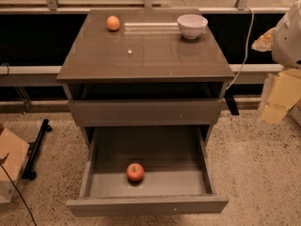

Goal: Pick apple from middle drawer and place on counter

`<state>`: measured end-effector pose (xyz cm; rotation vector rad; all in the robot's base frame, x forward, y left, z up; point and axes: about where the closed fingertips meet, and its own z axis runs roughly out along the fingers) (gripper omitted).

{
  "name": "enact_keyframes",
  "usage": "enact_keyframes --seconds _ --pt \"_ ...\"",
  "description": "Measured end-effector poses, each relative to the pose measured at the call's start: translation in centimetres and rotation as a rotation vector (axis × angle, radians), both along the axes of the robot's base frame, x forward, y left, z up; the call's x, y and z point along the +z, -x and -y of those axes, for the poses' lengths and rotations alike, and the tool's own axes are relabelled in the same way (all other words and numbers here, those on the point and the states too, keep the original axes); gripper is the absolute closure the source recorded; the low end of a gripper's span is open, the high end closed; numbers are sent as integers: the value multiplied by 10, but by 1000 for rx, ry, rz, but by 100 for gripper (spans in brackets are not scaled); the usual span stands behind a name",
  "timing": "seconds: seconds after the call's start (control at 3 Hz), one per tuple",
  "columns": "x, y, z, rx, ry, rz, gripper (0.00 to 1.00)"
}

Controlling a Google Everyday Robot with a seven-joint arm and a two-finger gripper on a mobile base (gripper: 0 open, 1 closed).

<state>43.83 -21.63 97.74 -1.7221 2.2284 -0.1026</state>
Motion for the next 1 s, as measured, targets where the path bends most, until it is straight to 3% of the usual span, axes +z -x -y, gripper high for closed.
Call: enact_keyframes --seconds 0.33,1.0 --pt "1 0 -1 1 -4 8 0" --pt "-38 -28 -41 70 -122 6 0"
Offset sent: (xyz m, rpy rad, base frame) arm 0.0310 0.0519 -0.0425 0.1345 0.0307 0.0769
